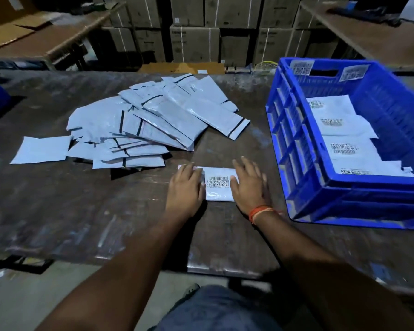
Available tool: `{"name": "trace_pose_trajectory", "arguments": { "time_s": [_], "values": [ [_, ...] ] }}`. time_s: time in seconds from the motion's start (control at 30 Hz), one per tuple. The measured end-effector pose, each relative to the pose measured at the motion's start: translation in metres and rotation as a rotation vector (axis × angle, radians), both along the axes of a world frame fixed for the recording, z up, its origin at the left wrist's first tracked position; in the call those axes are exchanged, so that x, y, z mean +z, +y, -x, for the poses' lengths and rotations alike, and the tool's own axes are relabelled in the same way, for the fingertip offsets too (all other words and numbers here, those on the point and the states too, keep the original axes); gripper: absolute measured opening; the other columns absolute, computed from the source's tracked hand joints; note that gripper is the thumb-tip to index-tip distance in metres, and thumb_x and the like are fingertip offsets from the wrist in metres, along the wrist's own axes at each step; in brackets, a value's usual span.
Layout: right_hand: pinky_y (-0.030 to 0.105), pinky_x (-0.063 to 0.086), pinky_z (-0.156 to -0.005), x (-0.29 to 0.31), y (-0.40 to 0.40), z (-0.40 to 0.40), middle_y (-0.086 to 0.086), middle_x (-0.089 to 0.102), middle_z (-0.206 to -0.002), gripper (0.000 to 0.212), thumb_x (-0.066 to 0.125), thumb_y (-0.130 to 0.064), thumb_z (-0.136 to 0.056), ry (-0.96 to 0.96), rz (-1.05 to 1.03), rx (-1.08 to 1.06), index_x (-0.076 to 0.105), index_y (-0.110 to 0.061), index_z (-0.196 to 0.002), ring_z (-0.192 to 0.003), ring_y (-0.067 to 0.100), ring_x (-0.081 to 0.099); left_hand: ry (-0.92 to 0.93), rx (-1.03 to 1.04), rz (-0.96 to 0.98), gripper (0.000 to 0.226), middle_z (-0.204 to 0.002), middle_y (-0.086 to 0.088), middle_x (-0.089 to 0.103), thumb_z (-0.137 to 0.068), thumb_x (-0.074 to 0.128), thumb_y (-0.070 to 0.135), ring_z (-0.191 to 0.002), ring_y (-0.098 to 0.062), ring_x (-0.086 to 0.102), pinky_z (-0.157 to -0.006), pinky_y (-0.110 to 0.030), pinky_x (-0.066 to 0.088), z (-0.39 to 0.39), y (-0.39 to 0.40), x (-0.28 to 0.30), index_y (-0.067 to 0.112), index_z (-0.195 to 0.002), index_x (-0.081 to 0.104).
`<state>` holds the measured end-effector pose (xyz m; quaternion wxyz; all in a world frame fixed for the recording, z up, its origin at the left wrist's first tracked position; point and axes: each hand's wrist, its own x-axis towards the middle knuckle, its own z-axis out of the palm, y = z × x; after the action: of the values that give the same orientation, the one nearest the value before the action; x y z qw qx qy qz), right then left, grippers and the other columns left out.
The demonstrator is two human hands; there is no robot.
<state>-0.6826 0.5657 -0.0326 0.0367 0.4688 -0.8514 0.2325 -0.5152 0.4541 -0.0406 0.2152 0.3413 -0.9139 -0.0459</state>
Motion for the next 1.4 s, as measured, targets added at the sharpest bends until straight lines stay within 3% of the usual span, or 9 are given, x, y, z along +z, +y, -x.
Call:
{"name": "trace_pose_trajectory", "arguments": {
  "time_s": [0.2, 0.27, 0.63, 0.73, 0.83, 0.97, 1.07, 1.2, 1.4],
  "values": [
    [0.046, 0.021, -0.116, -0.017, 0.003, -0.014, 0.002, 0.023, -0.164, 0.069, 0.009, -0.052, -0.095, 0.107, -0.241, 0.098, 0.032, -0.026, -0.155, -0.152, 0.021, 0.016, -0.183, -0.038, -0.114, 0.053, -0.16, -0.012, 0.029, -0.102, 0.024, 0.044, -0.146, -0.038, 0.025, -0.113, -0.05, 0.031, 0.009, 0.008, -0.009, 0.021, -0.148, 0.039],
    [0.047, 0.019, -0.116, -0.02, 0.005, -0.013, 0.0, 0.021, -0.165, 0.07, 0.005, -0.055, -0.094, 0.123, -0.28, 0.082, 0.028, -0.029, -0.156, -0.153, 0.021, 0.013, -0.233, -0.009, -0.136, 0.059, -0.163, -0.009, 0.024, -0.101, 0.018, 0.049, -0.149, -0.035, 0.02, -0.116, -0.052, 0.025, 0.01, 0.01, -0.011, 0.025, -0.154, 0.032],
    [0.054, 0.017, -0.116, -0.008, 0.006, -0.004, -0.001, 0.014, -0.165, 0.062, 0.021, -0.061, -0.099, 0.005, -0.366, 0.047, 0.016, -0.039, -0.157, -0.153, 0.02, 0.005, -0.263, 0.034, -0.177, 0.056, -0.168, 0.0, 0.011, -0.103, 0.019, 0.055, -0.154, -0.027, 0.006, -0.121, -0.057, 0.015, 0.003, 0.002, -0.02, 0.042, -0.158, 0.015],
    [0.052, 0.026, -0.11, 0.003, 0.004, 0.001, 0.004, 0.025, -0.16, 0.064, 0.03, -0.058, -0.099, -0.01, -0.416, 0.002, 0.022, -0.032, -0.156, -0.149, 0.024, 0.016, -0.307, -0.031, -0.192, 0.056, -0.169, -0.007, 0.006, -0.105, 0.021, 0.054, -0.154, -0.032, 0.002, -0.122, -0.057, 0.011, 0.005, -0.01, -0.017, 0.042, -0.158, 0.012],
    [0.046, 0.039, -0.097, 0.014, 0.013, -0.006, 0.009, 0.046, -0.139, 0.059, 0.043, -0.051, -0.095, 0.022, -0.413, -0.101, 0.042, -0.021, -0.146, -0.131, 0.029, 0.036, -0.325, -0.017, -0.112, 0.061, -0.168, -0.013, -0.002, -0.104, 0.033, 0.052, -0.154, -0.037, -0.003, -0.121, -0.06, 0.007, 0.016, -0.025, -0.005, 0.036, -0.159, 0.014],
    [0.044, 0.047, -0.087, 0.02, 0.029, -0.037, 0.014, 0.055, -0.12, 0.048, 0.05, -0.046, -0.087, 0.0, -0.305, -0.214, 0.054, -0.012, -0.121, -0.111, 0.034, 0.052, -0.075, 0.285, -0.076, 0.063, -0.165, -0.016, 0.013, -0.095, 0.053, 0.037, -0.152, -0.036, 0.016, -0.116, -0.061, 0.02, 0.037, -0.026, 0.018, 0.022, -0.153, 0.033],
    [0.041, 0.053, -0.073, 0.01, 0.034, -0.065, 0.014, 0.066, -0.107, 0.048, 0.049, -0.045, -0.088, -0.177, -0.171, 0.028, 0.052, -0.012, -0.123, -0.09, 0.037, 0.065, 0.116, 0.44, -0.209, 0.045, -0.151, -0.016, 0.035, -0.094, 0.054, 0.03, -0.133, -0.037, 0.043, -0.1, -0.056, 0.041, 0.038, -0.018, 0.023, 0.019, -0.138, 0.049],
    [0.038, 0.055, -0.067, 0.007, 0.031, -0.074, 0.005, 0.072, -0.078, 0.04, 0.044, -0.044, -0.082, -0.412, 0.02, 0.133, 0.059, -0.024, -0.112, -0.073, 0.031, 0.068, 0.0, 0.573, -0.372, 0.046, -0.139, -0.017, 0.045, -0.096, 0.049, 0.044, -0.125, -0.037, 0.044, -0.098, -0.052, 0.039, 0.025, -0.015, 0.023, 0.016, -0.132, 0.053],
    [0.035, 0.055, -0.076, 0.014, 0.028, -0.028, 0.009, 0.074, -0.086, 0.029, 0.053, -0.026, -0.078, -0.484, 0.075, -0.055, 0.068, -0.021, -0.102, -0.086, 0.029, 0.07, -0.173, 0.24, -0.345, 0.085, -0.139, -0.012, 0.047, -0.081, 0.05, 0.079, -0.128, -0.035, 0.043, -0.098, -0.053, 0.041, 0.03, 0.002, 0.02, 0.024, -0.144, 0.038]
  ]
}}
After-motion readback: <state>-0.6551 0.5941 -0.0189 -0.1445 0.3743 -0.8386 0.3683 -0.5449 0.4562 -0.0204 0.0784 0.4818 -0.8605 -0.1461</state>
